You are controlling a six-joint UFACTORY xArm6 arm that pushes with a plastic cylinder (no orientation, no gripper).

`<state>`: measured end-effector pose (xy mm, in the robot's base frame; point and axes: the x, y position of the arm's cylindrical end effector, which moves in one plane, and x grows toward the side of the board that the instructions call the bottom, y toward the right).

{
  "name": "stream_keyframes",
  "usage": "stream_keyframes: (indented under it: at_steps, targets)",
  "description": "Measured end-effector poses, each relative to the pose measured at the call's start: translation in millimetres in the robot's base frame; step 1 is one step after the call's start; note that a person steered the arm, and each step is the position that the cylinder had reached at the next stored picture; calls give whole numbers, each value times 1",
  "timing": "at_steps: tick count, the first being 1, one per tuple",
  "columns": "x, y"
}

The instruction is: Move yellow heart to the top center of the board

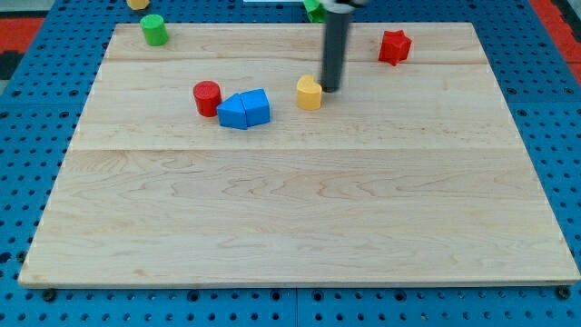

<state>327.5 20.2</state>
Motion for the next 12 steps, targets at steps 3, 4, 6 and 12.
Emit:
stream_keyframes:
  at_steps: [3, 4, 6, 12]
  targets:
    - [73, -62]
    - [31, -53]
    - [53, -30]
    - [-10, 21]
